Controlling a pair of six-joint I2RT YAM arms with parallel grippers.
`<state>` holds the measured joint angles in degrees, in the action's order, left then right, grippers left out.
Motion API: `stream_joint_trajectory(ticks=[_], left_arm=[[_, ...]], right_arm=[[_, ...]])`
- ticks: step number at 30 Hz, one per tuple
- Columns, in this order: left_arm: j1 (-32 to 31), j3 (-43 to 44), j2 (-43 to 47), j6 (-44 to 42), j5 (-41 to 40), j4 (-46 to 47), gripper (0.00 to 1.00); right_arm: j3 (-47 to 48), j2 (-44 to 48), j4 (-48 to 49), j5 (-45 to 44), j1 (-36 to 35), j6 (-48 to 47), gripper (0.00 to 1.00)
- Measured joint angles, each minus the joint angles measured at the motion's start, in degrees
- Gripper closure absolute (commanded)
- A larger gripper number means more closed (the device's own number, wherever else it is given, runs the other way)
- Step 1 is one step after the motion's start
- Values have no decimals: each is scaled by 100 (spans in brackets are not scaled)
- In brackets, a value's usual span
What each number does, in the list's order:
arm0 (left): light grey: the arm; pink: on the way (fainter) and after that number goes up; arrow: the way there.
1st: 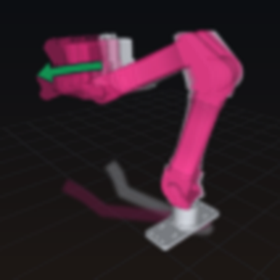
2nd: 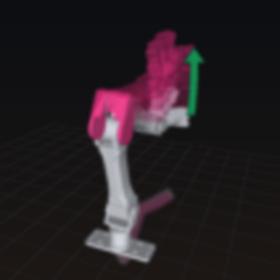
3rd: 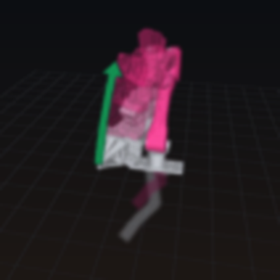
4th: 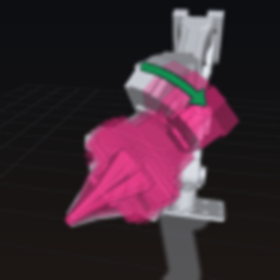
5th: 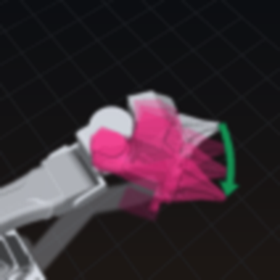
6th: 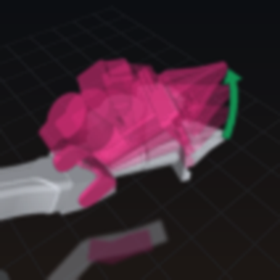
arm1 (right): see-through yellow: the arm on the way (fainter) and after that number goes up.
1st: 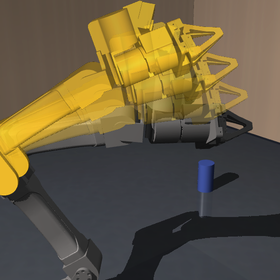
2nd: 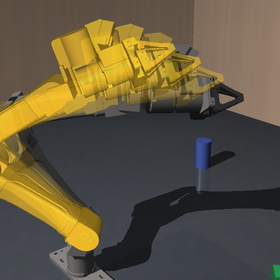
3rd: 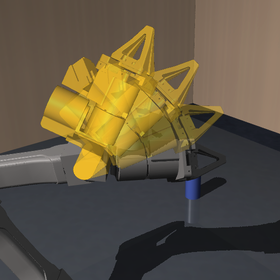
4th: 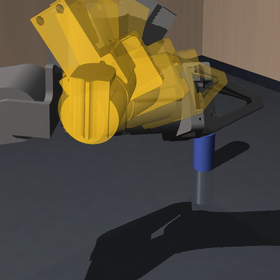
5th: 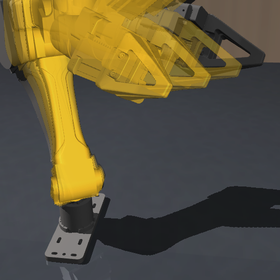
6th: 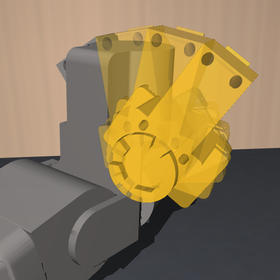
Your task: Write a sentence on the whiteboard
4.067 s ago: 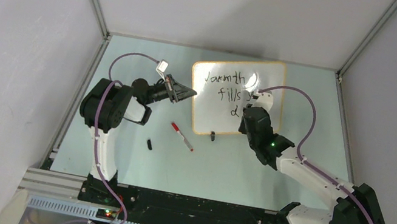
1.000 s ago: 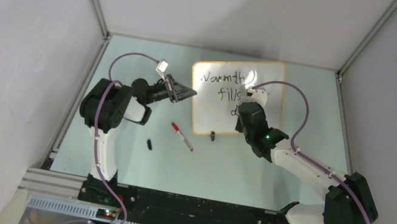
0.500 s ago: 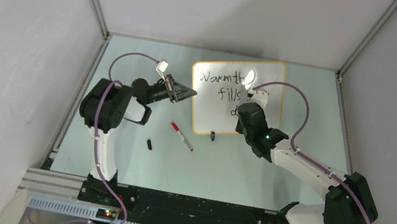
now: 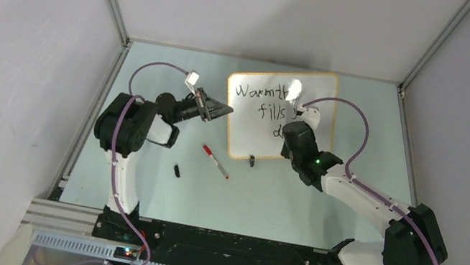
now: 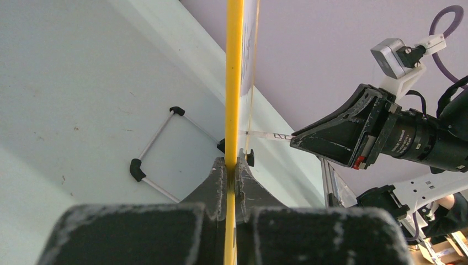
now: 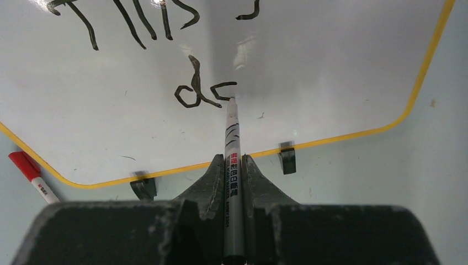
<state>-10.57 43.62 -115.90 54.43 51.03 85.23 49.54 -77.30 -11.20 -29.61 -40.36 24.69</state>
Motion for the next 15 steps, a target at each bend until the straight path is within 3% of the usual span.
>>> stream_joint_trajectory(ticks=[15], left_arm=[[-7, 0, 7, 0, 17, 0, 100]], right_arm=[[0, 0, 74, -11, 114, -17, 100]])
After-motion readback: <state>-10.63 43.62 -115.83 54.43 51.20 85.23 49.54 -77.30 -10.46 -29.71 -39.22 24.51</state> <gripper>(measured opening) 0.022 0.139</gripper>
